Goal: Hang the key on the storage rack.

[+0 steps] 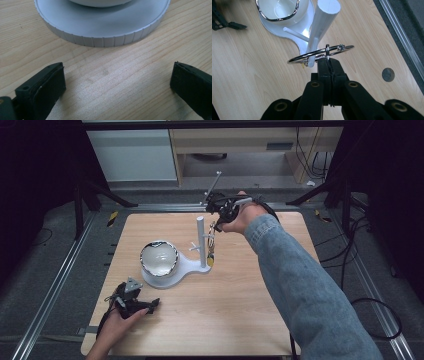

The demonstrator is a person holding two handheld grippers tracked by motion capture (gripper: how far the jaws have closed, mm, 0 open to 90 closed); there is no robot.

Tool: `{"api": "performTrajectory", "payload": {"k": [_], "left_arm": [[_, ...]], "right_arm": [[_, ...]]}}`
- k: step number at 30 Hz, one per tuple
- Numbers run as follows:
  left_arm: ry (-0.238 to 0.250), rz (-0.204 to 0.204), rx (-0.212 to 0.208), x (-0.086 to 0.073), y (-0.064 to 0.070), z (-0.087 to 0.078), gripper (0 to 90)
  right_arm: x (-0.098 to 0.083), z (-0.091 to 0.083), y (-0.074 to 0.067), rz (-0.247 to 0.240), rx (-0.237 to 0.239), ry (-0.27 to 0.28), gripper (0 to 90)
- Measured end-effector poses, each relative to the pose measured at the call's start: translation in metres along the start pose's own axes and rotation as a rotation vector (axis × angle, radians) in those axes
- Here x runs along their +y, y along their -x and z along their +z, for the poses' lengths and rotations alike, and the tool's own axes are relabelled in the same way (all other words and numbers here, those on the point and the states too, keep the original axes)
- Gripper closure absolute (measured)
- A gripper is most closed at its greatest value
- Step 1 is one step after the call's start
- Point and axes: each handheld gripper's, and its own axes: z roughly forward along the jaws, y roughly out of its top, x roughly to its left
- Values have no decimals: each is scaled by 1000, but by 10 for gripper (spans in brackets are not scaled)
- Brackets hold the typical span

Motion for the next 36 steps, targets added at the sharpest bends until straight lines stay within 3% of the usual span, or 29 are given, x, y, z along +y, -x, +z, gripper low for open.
{"api": "performTrajectory", "payload": {"k": [36], "left_arm": [[-1,1,-1,0,0,0,0]], "right_arm": [[4,31,17,26,33,-52,891]]}}
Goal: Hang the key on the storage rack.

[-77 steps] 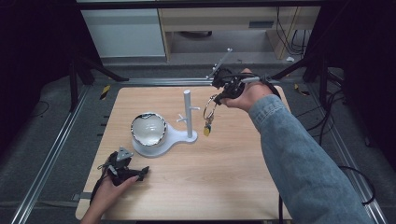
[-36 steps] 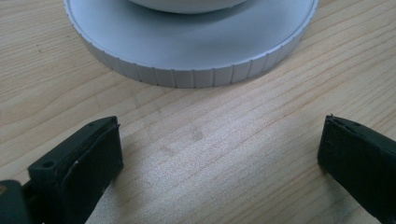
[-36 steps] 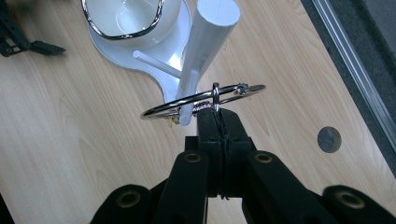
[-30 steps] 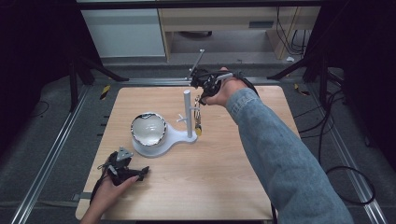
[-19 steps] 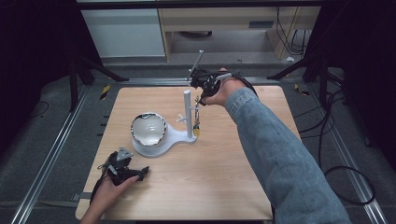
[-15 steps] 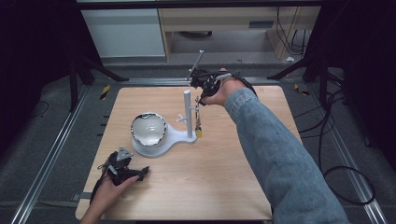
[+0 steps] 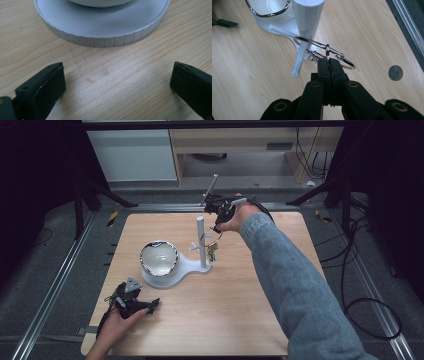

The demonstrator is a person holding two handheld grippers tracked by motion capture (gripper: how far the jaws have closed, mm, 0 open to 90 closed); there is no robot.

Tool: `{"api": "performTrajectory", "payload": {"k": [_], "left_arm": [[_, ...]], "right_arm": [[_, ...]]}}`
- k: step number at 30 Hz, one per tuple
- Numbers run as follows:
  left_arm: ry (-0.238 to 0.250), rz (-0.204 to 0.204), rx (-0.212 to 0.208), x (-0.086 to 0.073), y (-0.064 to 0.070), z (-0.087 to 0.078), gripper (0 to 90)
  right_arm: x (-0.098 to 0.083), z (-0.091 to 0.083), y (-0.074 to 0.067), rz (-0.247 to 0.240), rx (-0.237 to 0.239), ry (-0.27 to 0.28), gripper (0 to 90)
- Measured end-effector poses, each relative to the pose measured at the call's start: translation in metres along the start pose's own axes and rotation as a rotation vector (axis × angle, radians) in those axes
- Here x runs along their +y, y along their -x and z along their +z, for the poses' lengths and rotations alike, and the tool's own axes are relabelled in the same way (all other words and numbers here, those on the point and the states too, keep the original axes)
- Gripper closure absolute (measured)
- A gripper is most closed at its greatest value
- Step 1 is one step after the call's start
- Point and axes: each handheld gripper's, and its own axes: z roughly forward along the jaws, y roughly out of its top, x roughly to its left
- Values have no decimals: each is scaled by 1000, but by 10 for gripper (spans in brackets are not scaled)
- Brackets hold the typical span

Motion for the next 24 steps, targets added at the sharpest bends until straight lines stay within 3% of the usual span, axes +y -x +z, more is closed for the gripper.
{"api": "performTrajectory", "payload": {"k": [19,24], "left_arm": [[0,1,-1,0,0,0,0],[0,1,-1,0,0,0,0]], "right_arm": [[3,18,4,2,53,-3,885],[1,14,4,4,50,21,808]]}}
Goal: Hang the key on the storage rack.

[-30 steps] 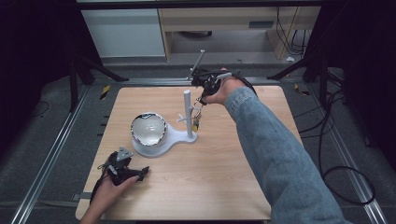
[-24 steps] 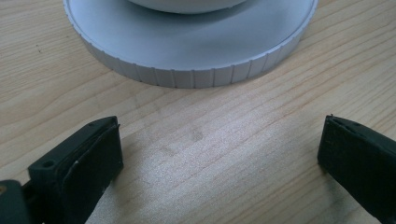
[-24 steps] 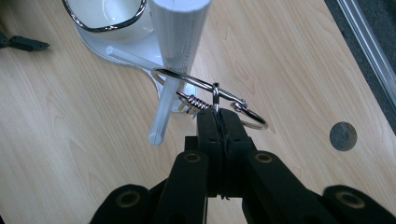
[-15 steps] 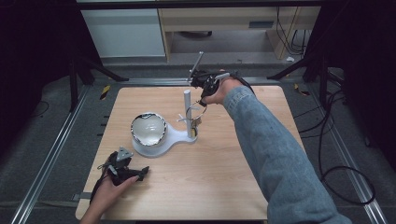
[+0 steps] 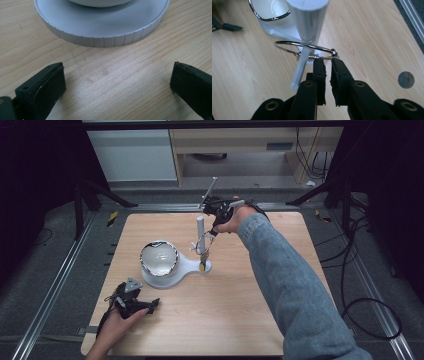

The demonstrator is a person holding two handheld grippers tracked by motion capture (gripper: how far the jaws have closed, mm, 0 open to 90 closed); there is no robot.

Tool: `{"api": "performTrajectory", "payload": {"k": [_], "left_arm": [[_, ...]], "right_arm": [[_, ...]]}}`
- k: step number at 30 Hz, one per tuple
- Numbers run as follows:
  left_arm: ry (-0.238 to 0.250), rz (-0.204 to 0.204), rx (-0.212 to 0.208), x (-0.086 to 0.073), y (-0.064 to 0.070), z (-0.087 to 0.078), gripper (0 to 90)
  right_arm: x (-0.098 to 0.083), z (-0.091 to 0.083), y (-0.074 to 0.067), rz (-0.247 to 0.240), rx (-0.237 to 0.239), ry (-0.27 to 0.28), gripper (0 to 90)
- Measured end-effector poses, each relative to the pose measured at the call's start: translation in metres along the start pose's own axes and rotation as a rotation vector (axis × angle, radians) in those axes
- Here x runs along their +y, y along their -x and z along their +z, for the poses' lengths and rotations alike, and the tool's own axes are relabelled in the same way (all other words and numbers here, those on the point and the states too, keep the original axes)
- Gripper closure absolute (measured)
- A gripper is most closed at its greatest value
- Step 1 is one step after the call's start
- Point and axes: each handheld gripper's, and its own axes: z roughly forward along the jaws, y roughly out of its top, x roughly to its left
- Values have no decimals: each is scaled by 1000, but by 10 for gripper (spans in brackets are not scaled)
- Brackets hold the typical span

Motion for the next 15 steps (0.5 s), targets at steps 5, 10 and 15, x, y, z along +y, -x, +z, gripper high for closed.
{"api": "performTrajectory", "payload": {"k": [5,10,15], "left_arm": [[0,0,0,0,0,0,0],[0,0,0,0,0,0,0],[0,0,0,0,0,0,0]], "right_arm": [[-3,-9,2,9,-25,29,739],[-7,-16,6,23,-63,66,620],[-10,-21,8,38,-100,97,520]]}}
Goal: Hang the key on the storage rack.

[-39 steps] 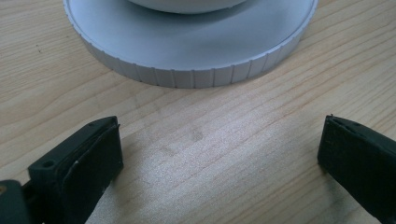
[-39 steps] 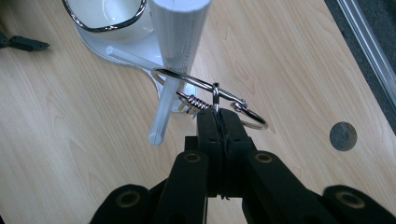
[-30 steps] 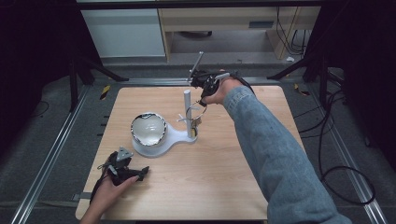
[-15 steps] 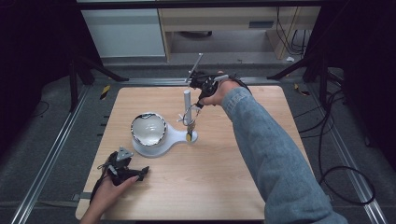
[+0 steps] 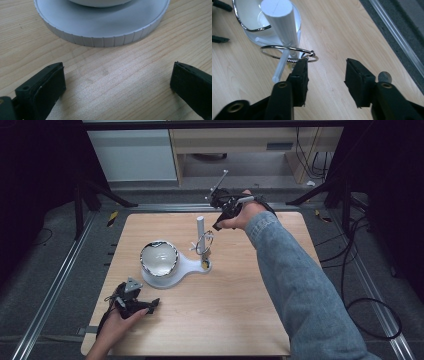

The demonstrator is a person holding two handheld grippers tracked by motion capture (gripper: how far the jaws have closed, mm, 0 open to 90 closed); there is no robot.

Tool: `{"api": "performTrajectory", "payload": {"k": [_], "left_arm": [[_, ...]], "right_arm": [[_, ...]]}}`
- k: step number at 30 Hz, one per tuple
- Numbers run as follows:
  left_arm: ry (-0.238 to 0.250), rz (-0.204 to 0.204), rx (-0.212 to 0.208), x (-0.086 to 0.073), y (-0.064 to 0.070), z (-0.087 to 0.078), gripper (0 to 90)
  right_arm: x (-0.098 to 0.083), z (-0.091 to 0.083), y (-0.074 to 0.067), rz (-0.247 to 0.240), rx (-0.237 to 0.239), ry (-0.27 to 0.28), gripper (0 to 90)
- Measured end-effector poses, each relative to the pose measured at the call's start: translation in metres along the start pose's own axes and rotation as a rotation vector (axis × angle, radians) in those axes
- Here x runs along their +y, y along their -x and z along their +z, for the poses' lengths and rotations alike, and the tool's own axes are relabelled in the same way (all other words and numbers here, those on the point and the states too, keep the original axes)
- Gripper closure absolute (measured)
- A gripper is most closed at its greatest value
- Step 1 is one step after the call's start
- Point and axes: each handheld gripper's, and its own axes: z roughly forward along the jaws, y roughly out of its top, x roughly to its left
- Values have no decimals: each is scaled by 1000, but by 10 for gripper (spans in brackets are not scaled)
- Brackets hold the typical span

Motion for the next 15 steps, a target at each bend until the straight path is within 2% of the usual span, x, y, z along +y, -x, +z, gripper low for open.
{"api": "performTrajectory", "payload": {"k": [6,8,11,13,15], "left_arm": [[0,0,0,0,0,0,0],[0,0,0,0,0,0,0],[0,0,0,0,0,0,0],[0,0,0,0,0,0,0],[0,0,0,0,0,0,0]], "right_arm": [[-2,-6,4,33,-44,44,408],[-4,-8,5,50,-77,67,313],[-5,-10,5,74,-83,98,245],[-6,-11,5,78,-95,129,162],[-6,-12,5,94,-104,135,118]]}}
